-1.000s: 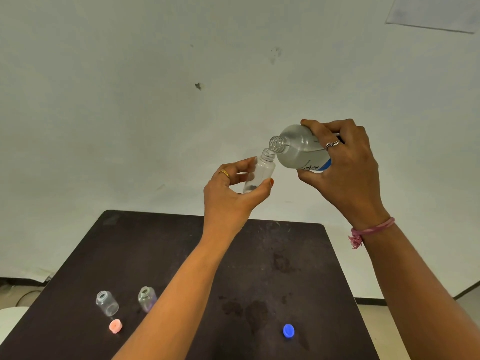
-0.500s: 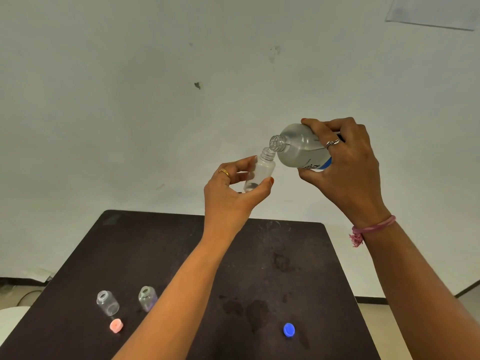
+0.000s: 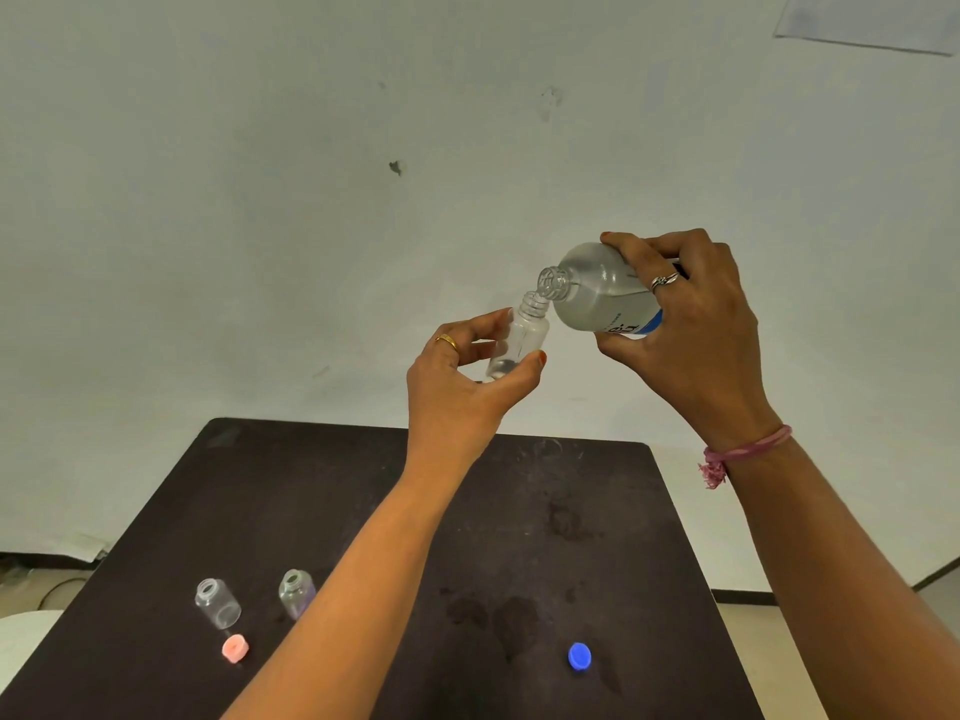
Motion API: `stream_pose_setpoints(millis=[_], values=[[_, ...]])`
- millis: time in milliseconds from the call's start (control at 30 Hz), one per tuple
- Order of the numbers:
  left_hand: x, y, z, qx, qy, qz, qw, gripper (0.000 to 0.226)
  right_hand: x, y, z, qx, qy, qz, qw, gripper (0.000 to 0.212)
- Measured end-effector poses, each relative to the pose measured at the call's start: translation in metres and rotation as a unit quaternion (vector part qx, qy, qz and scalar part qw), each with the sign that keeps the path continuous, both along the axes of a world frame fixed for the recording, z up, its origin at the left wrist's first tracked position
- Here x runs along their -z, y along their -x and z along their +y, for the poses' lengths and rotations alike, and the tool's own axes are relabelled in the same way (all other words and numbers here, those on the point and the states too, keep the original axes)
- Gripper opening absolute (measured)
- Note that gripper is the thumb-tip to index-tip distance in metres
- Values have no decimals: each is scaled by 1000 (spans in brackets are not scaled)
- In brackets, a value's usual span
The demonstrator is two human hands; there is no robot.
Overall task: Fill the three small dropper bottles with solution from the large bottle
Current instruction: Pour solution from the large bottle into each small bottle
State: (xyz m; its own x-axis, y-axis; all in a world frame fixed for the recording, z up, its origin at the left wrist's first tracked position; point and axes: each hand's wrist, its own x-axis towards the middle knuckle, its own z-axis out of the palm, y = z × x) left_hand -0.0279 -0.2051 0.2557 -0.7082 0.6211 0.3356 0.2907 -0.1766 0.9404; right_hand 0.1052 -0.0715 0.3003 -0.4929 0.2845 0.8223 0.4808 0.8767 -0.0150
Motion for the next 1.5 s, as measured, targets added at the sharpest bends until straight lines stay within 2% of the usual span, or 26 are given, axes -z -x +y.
stream_pose_setpoints(millis=[1500], values=[[0,-2,2,-2,3,-3,1000,40,-1,-1,1,2,-7,0,1000,74]])
